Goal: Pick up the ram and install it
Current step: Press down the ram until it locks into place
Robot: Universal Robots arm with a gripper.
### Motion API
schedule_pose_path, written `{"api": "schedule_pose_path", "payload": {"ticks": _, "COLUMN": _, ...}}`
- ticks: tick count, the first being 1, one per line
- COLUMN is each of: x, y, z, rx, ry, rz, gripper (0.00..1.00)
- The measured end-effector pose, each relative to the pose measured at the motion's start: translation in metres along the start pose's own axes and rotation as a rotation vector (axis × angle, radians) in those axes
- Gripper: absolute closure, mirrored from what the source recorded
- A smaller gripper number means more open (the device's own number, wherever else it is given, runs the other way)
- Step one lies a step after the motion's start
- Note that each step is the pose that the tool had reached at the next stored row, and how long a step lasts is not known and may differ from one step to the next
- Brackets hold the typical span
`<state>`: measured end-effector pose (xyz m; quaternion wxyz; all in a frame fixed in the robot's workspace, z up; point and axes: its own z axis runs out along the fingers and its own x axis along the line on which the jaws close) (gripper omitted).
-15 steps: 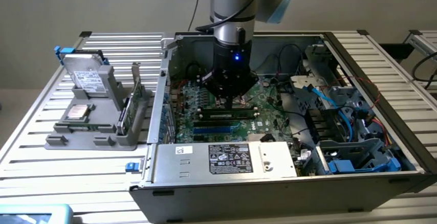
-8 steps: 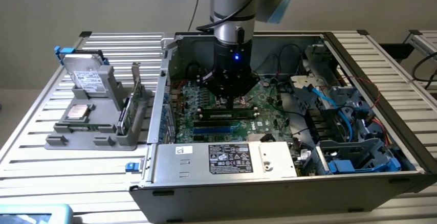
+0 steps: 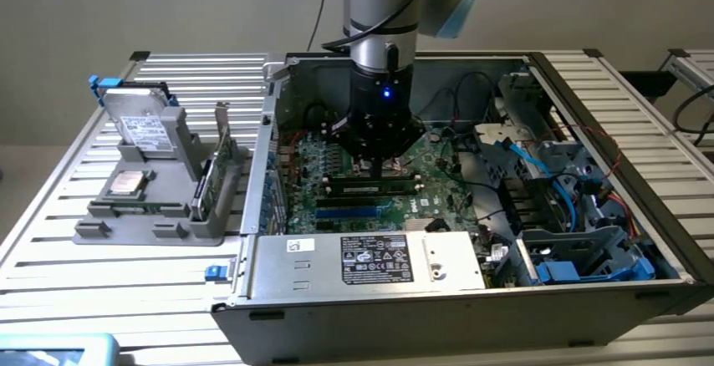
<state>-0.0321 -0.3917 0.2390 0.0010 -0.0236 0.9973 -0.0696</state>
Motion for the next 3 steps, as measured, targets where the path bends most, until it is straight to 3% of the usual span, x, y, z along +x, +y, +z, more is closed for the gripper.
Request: {"api": "schedule_pose_path", "payload": {"ticks": 3, "x": 0.0, "y": 0.0, "z": 0.0, "rx": 0.0, "ry": 0.0, "rz": 0.0, "gripper": 0.89}}
